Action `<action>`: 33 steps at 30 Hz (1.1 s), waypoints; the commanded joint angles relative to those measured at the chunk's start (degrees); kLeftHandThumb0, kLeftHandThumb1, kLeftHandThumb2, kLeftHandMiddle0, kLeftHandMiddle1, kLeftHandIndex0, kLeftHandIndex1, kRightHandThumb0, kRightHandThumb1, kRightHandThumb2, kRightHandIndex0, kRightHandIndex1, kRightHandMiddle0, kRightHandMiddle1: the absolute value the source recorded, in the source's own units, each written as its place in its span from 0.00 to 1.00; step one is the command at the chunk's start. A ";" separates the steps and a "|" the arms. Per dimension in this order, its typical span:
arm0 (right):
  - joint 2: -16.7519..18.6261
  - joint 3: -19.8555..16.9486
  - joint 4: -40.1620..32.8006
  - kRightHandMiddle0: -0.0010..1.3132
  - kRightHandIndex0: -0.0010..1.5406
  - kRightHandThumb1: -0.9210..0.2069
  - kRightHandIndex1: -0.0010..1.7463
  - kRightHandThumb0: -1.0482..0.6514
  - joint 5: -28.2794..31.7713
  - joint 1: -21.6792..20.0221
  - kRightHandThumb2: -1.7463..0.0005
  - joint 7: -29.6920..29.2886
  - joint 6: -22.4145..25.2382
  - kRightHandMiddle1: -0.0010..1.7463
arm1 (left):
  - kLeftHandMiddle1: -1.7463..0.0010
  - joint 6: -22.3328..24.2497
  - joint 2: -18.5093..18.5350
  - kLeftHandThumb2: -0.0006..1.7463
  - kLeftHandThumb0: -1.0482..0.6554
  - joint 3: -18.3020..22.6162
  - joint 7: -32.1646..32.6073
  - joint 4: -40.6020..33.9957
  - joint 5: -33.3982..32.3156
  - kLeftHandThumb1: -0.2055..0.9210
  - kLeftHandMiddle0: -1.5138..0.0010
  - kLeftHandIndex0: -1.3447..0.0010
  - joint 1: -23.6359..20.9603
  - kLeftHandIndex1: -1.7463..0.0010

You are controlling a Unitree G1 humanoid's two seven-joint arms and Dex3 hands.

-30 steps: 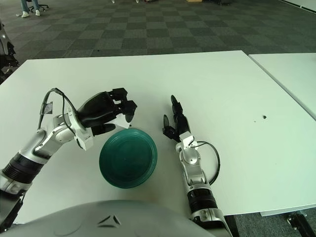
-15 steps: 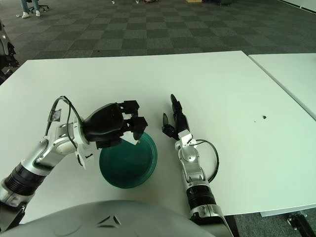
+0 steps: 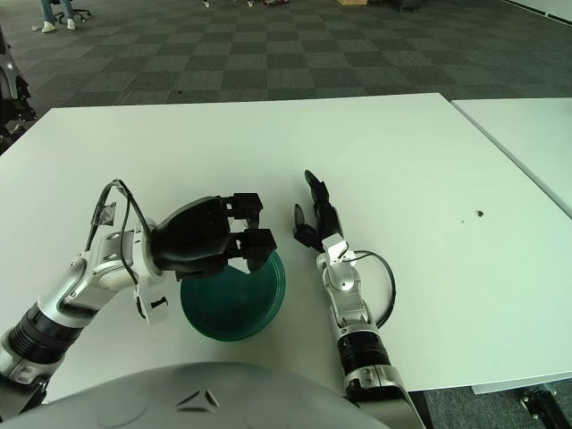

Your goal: Put the charger into the plate.

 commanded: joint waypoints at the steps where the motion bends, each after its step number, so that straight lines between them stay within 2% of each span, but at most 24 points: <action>1: -0.26 1.21 5.58 0.00 0.01 0.00 0.00 0.08 -1.81 7.28 0.52 -0.38 3.99 0.26 | 0.10 0.08 0.14 0.88 0.61 -0.31 -1.67 -0.35 -0.66 0.25 0.44 0.57 0.62 0.00; 9: 0.16 1.12 5.04 0.00 0.03 0.00 0.01 0.09 -2.26 7.38 0.52 -1.81 4.14 0.32 | 0.11 -0.40 -0.24 0.90 0.61 -0.94 -2.99 0.63 -1.13 0.23 0.42 0.55 1.09 0.00; 11: 0.50 1.02 4.94 0.00 0.03 0.00 0.01 0.08 -2.22 7.32 0.52 -2.41 4.81 0.31 | 0.11 1.45 -0.11 0.89 0.61 -1.26 -5.32 0.34 -1.82 0.22 0.42 0.55 1.26 0.00; 13: 0.89 0.88 5.07 0.00 0.04 0.00 0.01 0.08 -2.07 7.20 0.51 -2.92 5.22 0.30 | 0.06 3.55 0.32 0.90 0.61 -1.60 -8.35 -0.17 -2.56 0.24 0.46 0.55 1.26 0.00; 15: 1.13 0.76 5.28 0.00 0.04 0.00 0.01 0.07 -1.89 7.02 0.52 -3.26 5.45 0.28 | 0.02 5.07 0.97 0.87 0.61 -1.84 -11.21 -0.74 -3.13 0.26 0.49 0.51 0.99 0.09; 16: 1.22 0.72 5.37 0.00 0.04 0.00 0.01 0.07 -1.82 6.94 0.52 -3.42 5.57 0.28 | 0.02 5.71 1.26 0.85 0.61 -1.90 -12.49 -1.04 -3.36 0.29 0.50 0.52 0.85 0.10; 18: 1.36 0.65 5.43 0.00 0.04 0.00 0.01 0.07 -1.68 6.85 0.52 -3.62 5.73 0.27 | 0.01 6.74 1.58 0.80 0.61 -1.92 -14.47 -1.61 -3.61 0.35 0.53 0.54 0.66 0.13; 19: 1.48 0.55 5.45 0.00 0.04 0.00 0.01 0.07 -1.43 6.81 0.52 -3.62 5.77 0.27 | 0.01 7.48 1.96 0.75 0.56 -1.96 -15.91 -2.01 -3.62 0.41 0.52 0.57 0.57 0.11; 20: 1.56 0.48 5.47 0.00 0.04 0.00 0.01 0.07 -1.24 6.78 0.52 -3.61 5.80 0.26 | 0.00 8.05 2.20 0.65 0.50 -1.99 -17.01 -2.32 -3.61 0.55 0.54 0.62 0.49 0.08; 21: 1.67 0.39 5.56 0.00 0.04 0.00 0.00 0.07 -0.92 6.70 0.52 -3.45 5.78 0.25 | 0.00 8.73 2.59 0.57 0.46 -2.05 -18.35 -2.68 -3.48 0.64 0.55 0.65 0.40 0.07; 22: 1.75 0.33 5.63 0.00 0.03 0.00 0.00 0.07 -0.73 6.64 0.52 -3.32 5.76 0.25 | 0.00 9.18 2.80 0.51 0.39 -2.08 -19.20 -2.94 -3.38 0.70 0.60 0.70 0.35 0.07; 23: 1.81 0.26 5.71 0.00 0.03 0.00 0.00 0.07 -0.48 6.58 0.52 -3.06 5.66 0.24 | 0.00 9.61 3.05 0.41 0.29 -2.17 -20.09 -3.22 -2.98 0.81 0.67 0.76 0.24 0.07; 24: 1.84 0.21 5.77 0.00 0.03 0.00 0.00 0.07 -0.32 6.54 0.52 -2.88 5.60 0.23 | 0.07 9.94 3.20 0.35 0.22 -2.24 -20.72 -3.43 -2.69 0.88 0.72 0.81 0.15 0.08; 26: 1.77 0.22 5.96 0.00 0.03 0.00 0.00 0.07 -0.17 6.41 0.52 -2.48 5.36 0.22 | 0.17 10.26 3.66 0.31 0.14 -2.53 -21.80 -3.67 -1.73 0.94 0.78 0.86 -0.17 0.10; 29: 1.56 0.33 6.14 0.00 0.02 0.00 0.00 0.07 -0.23 6.26 0.52 -2.02 5.16 0.20 | 0.29 10.13 4.12 0.29 0.07 -2.95 -22.87 -3.69 -0.56 0.98 0.82 0.92 -0.71 0.15; 30: 1.51 0.34 6.16 0.00 0.02 0.00 0.00 0.07 -0.25 6.24 0.52 -1.87 5.13 0.19 | 0.38 10.00 4.20 0.30 0.04 -3.05 -23.14 -3.63 -0.26 0.99 0.84 0.95 -0.88 0.20; 31: 1.43 0.35 6.12 0.00 0.02 0.00 0.00 0.07 -0.25 6.24 0.52 -1.62 5.06 0.18 | 0.42 9.49 4.38 0.30 0.04 -3.23 -23.28 -3.33 0.06 0.99 0.84 0.96 -1.14 0.21; 33: 1.31 0.35 6.05 0.00 0.02 0.00 0.00 0.07 -0.26 6.25 0.52 -1.23 4.93 0.17 | 0.61 8.68 4.61 0.32 0.01 -3.44 -23.41 -2.82 0.43 1.00 0.83 0.98 -1.48 0.36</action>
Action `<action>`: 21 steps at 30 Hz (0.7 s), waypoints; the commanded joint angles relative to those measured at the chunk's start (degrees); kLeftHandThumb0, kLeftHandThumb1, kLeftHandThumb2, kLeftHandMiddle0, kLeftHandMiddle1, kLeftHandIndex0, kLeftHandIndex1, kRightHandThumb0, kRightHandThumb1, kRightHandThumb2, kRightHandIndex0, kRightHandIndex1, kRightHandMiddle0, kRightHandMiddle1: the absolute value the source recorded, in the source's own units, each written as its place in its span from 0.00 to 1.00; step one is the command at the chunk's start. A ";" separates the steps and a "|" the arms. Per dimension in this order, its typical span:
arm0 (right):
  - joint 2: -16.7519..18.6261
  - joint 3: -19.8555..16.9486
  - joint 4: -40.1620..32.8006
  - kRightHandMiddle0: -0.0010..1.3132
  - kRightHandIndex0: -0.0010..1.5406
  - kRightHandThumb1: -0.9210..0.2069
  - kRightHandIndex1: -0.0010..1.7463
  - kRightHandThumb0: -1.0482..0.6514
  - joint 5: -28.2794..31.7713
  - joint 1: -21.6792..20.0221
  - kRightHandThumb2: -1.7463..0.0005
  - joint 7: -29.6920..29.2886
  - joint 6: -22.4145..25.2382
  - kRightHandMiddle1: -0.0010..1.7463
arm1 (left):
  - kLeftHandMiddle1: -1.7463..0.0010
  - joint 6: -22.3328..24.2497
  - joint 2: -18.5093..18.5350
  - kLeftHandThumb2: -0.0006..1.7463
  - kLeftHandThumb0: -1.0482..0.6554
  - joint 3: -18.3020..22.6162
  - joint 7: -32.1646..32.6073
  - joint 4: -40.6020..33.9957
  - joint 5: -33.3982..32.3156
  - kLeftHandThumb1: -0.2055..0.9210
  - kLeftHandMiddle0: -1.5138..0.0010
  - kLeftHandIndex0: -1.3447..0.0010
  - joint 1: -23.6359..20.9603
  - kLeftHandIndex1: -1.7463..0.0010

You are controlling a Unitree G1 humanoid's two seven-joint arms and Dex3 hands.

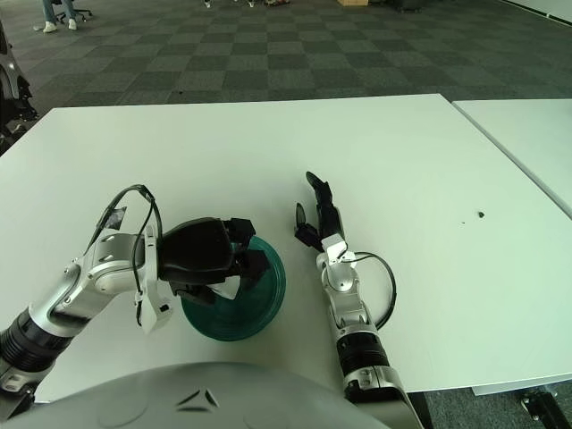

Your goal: Put the charger into the plate.

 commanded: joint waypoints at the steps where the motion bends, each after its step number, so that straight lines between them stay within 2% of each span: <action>1: 0.48 0.74 6.39 0.00 0.02 0.00 0.00 0.07 0.27 6.10 0.51 1.26 4.14 0.17 | 0.65 -0.93 1.08 0.33 0.01 -0.67 -0.92 0.75 0.97 1.00 0.83 0.99 -1.42 0.39; 3: 0.30 0.82 6.21 0.00 0.02 0.00 0.00 0.07 0.09 6.16 0.51 1.55 4.14 0.15 | 0.78 -1.69 1.36 0.34 0.00 -0.78 -1.09 1.11 1.03 1.00 0.82 0.99 -1.70 0.49; 7: -0.24 1.16 5.01 0.00 0.02 0.00 0.00 0.06 -0.52 6.54 0.51 2.19 5.46 0.15 | 0.92 -3.64 2.00 0.37 0.00 -0.77 -1.00 2.06 1.02 1.00 0.85 1.00 -2.16 0.65; 13: -0.61 1.35 3.55 0.00 0.03 0.00 0.01 0.06 -0.97 6.88 0.50 2.66 8.65 0.16 | 0.99 -5.41 2.62 0.40 0.00 -0.42 -1.22 2.71 0.90 1.00 0.91 1.00 -2.65 0.78; 21: -0.39 1.16 2.99 0.00 0.04 0.00 0.01 0.08 -0.94 6.90 0.50 2.06 11.04 0.16 | 1.00 -7.01 3.07 0.44 0.00 0.14 -0.66 3.00 0.59 1.00 0.95 1.00 -2.75 0.86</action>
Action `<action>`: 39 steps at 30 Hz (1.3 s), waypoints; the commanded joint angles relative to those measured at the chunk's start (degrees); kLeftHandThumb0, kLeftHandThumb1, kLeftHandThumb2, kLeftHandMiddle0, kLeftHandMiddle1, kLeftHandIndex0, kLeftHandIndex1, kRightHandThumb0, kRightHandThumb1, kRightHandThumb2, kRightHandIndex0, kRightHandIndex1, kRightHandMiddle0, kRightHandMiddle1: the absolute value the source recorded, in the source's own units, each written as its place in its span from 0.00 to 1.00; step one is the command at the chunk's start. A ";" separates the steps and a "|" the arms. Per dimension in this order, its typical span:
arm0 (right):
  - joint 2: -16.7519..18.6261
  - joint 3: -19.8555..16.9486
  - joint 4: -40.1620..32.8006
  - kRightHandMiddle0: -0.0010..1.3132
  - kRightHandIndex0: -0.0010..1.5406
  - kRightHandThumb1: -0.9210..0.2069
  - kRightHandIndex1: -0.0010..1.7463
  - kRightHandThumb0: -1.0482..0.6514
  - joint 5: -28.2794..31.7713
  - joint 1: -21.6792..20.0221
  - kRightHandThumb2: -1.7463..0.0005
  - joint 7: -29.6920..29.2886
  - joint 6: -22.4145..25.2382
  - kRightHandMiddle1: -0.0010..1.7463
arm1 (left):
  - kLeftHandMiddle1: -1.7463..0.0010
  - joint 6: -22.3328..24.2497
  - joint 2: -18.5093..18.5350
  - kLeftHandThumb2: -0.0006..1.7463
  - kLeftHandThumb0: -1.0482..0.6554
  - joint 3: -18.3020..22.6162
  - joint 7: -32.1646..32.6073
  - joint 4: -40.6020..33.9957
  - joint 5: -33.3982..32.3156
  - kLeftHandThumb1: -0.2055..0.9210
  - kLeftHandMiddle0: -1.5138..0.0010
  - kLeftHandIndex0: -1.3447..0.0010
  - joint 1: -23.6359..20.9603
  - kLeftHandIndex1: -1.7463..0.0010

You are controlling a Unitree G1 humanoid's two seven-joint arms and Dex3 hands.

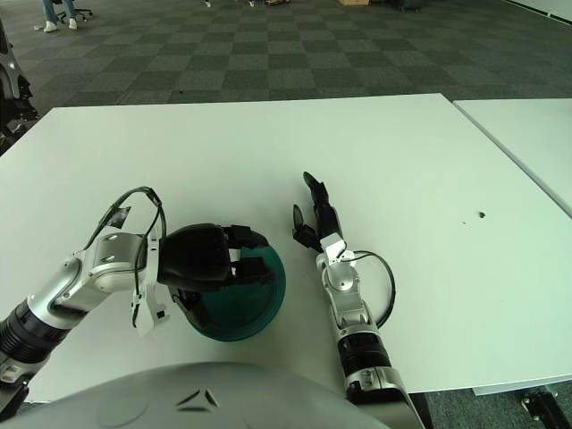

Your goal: Put the charger into the plate.

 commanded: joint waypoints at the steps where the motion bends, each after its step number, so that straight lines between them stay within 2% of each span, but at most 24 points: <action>1: 0.22 0.58 4.90 0.00 0.04 0.00 0.01 0.08 -0.48 6.51 0.50 0.47 8.62 0.16 | 1.00 -0.70 0.82 0.44 0.00 0.85 0.34 0.54 -0.40 1.00 0.96 1.00 -1.08 0.87; 13: 0.04 0.63 5.40 0.00 0.05 0.00 0.00 0.09 0.20 6.42 0.50 1.27 7.15 0.18 | 1.00 -2.19 1.16 0.47 0.00 3.27 1.95 0.63 -0.56 1.00 1.00 1.00 -0.49 0.97; 17: -0.02 0.42 5.63 0.00 0.05 0.00 0.00 0.09 1.05 6.46 0.50 2.19 6.69 0.19 | 1.00 0.32 0.00 0.47 0.00 4.80 2.19 0.07 -2.10 1.00 1.00 1.00 0.52 0.99; 25: -0.42 0.65 7.03 0.00 0.02 0.00 0.00 0.08 0.95 6.08 0.51 3.40 4.51 0.16 | 1.00 7.93 -4.39 0.38 0.00 8.77 5.46 -2.01 -6.40 1.00 1.00 1.00 5.16 1.00; 33: -0.48 0.87 7.77 0.00 0.00 0.00 0.00 0.08 0.67 6.11 0.51 3.71 2.63 0.11 | 1.00 9.00 -5.40 0.34 0.00 10.19 8.23 -2.82 -6.57 1.00 1.00 1.00 6.76 1.00; 39: -0.36 0.78 8.84 0.00 0.00 0.00 0.00 0.07 1.00 6.10 0.51 4.34 0.73 0.09 | 1.00 9.77 -5.54 0.31 0.00 13.97 10.15 -4.17 -8.47 1.00 1.00 1.00 7.69 1.00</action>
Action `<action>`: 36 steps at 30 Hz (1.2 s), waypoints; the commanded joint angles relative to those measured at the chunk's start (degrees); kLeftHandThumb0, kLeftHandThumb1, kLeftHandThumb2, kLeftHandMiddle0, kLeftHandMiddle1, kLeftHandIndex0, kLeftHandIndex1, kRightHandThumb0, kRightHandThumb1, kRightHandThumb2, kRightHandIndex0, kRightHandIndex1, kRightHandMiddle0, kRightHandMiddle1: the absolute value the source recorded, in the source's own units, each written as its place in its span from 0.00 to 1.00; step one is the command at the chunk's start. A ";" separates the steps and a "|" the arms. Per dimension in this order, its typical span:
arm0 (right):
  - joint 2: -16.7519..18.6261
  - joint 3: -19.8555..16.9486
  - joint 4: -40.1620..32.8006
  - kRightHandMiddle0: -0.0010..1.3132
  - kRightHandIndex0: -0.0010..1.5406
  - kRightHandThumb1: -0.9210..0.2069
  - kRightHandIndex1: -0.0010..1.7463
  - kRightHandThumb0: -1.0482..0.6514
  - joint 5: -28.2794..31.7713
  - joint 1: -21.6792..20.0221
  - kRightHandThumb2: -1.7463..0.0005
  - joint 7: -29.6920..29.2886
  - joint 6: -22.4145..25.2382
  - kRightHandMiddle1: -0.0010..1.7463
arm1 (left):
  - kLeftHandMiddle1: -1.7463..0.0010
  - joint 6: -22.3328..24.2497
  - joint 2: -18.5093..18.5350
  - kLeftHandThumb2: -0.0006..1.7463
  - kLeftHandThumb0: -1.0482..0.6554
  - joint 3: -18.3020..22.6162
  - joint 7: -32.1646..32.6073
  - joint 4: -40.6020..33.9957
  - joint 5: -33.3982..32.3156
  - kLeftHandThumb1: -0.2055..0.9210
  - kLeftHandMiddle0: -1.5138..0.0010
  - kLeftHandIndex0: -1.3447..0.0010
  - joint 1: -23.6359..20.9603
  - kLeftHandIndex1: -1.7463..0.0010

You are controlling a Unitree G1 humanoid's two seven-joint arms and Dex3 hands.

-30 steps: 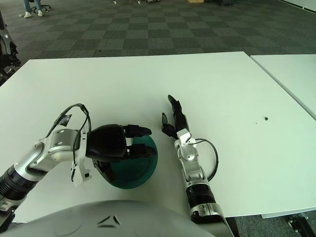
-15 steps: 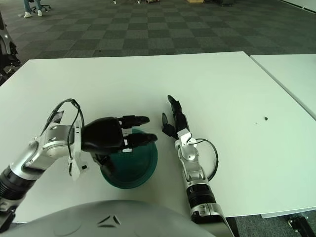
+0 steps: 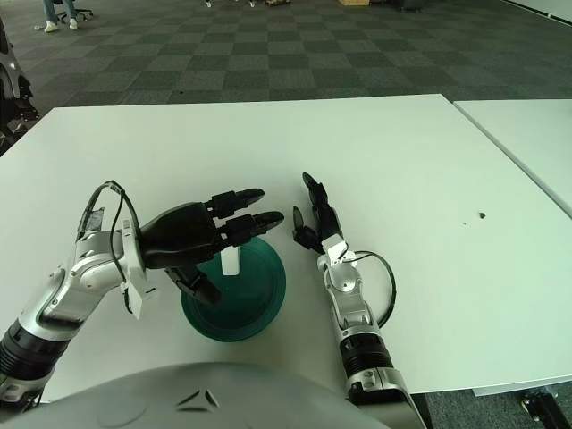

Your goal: Put the charger into the plate.

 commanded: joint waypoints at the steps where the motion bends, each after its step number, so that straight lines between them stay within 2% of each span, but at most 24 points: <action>1: 0.23 0.86 7.64 0.00 0.00 0.00 0.00 0.07 0.33 6.11 0.51 1.33 3.01 0.09 | 1.00 1.34 -0.17 0.30 0.00 3.26 2.30 -1.46 -1.96 1.00 1.00 1.00 0.71 1.00; 6: 0.00 0.68 8.22 0.00 0.00 0.00 0.00 0.07 0.78 6.11 0.50 2.53 1.72 0.08 | 1.00 3.72 -1.95 0.27 0.00 7.75 4.99 -2.13 -5.79 1.00 1.00 1.00 2.44 1.00; 8: -0.09 0.49 8.67 0.00 0.00 0.00 0.00 0.07 0.93 6.06 0.50 2.75 1.52 0.09 | 1.00 7.72 -5.45 0.27 0.00 9.31 7.57 -2.89 -7.32 1.00 1.00 1.00 4.44 1.00; 10: -0.14 0.50 8.60 0.00 0.00 0.00 0.00 0.07 0.83 6.18 0.50 2.63 1.80 0.11 | 1.00 8.89 -10.12 0.28 0.00 10.51 13.30 0.49 -8.36 1.00 1.00 1.00 5.97 1.00; 14: -0.51 0.64 8.42 0.00 0.01 0.00 0.00 0.08 0.31 6.33 0.50 2.32 2.39 0.15 | 1.00 3.02 -18.07 0.33 0.00 13.40 25.10 11.06 -12.75 1.00 1.00 1.00 8.47 1.00; 18: -0.77 0.64 7.93 0.00 0.02 0.00 0.01 0.08 0.38 6.60 0.50 2.47 2.83 0.17 | 1.00 2.41 -21.19 0.43 0.00 15.15 27.80 13.93 -16.98 1.00 1.00 1.00 9.75 1.00; 22: -0.83 0.48 7.57 0.00 0.03 0.00 0.01 0.08 1.42 6.45 0.50 3.83 4.01 0.18 | 1.00 12.28 -26.17 0.51 0.00 16.64 29.36 9.90 -22.44 1.00 1.00 0.99 12.88 0.99; 26: -0.79 0.18 7.31 0.00 0.03 0.00 0.01 0.08 2.10 6.58 0.50 4.67 4.33 0.18 | 1.00 14.59 -27.62 0.57 0.00 18.36 30.87 9.52 -24.98 1.00 0.99 0.96 15.86 0.98; 31: -0.72 -0.24 7.59 0.00 0.03 0.00 0.01 0.08 2.65 6.59 0.50 5.13 3.97 0.18 | 0.99 16.01 -28.91 0.59 0.01 18.50 32.53 10.65 -25.91 1.00 0.97 0.93 17.07 0.96; 33: -0.73 -0.42 7.83 0.00 0.03 0.00 0.01 0.08 2.67 6.66 0.50 5.11 3.62 0.17 | 0.99 15.77 -29.34 0.60 0.02 18.50 33.04 11.77 -26.21 1.00 0.96 0.96 17.63 0.87; 36: -0.88 -0.63 8.02 0.00 0.03 0.00 0.01 0.07 2.58 6.92 0.50 5.08 3.07 0.16 | 0.99 13.52 -29.42 0.61 0.03 19.20 33.07 16.50 -27.47 1.00 0.95 0.99 18.46 0.80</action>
